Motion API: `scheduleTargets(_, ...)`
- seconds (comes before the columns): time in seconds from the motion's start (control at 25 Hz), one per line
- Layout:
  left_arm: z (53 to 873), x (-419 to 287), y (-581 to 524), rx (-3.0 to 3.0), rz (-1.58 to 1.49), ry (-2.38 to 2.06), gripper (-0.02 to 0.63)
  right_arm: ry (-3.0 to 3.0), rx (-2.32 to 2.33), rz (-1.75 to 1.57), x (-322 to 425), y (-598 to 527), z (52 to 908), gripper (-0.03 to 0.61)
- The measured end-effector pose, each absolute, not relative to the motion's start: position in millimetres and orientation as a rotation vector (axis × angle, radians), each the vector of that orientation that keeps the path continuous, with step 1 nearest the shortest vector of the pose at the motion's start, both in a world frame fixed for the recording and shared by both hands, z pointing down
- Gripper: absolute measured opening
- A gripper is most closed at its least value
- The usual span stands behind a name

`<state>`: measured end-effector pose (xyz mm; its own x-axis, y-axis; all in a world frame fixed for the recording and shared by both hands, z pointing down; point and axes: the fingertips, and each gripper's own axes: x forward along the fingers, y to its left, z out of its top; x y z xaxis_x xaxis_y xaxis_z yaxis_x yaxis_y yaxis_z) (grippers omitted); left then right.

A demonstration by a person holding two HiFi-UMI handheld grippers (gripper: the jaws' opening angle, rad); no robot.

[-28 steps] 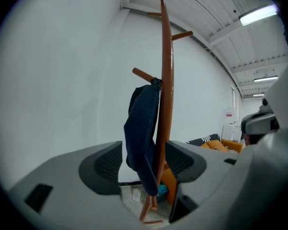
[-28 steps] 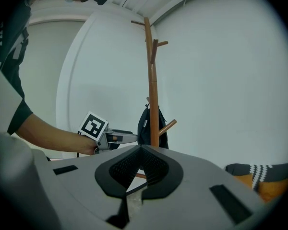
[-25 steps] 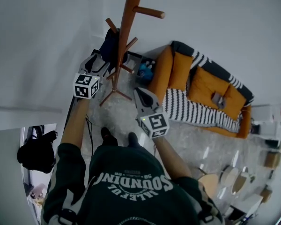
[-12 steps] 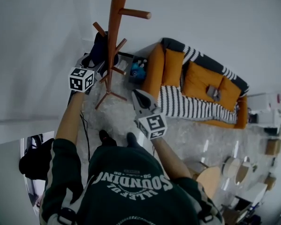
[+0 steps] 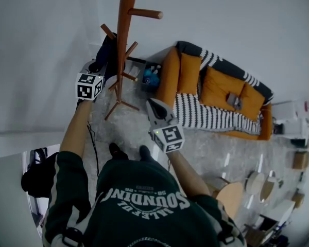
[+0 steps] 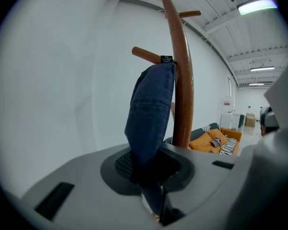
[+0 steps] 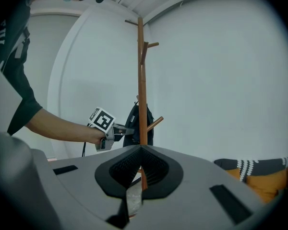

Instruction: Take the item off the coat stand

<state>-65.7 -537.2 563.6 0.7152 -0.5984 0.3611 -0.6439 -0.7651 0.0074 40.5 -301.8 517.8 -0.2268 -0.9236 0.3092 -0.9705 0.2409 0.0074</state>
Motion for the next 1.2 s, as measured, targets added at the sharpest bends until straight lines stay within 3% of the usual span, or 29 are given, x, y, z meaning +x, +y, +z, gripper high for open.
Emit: scheduleTargets(1.2,494,-131,-582,2.606,0.406,-1.29,0.04,-2.294,1.856,0.283,61,-292,505,-0.002)
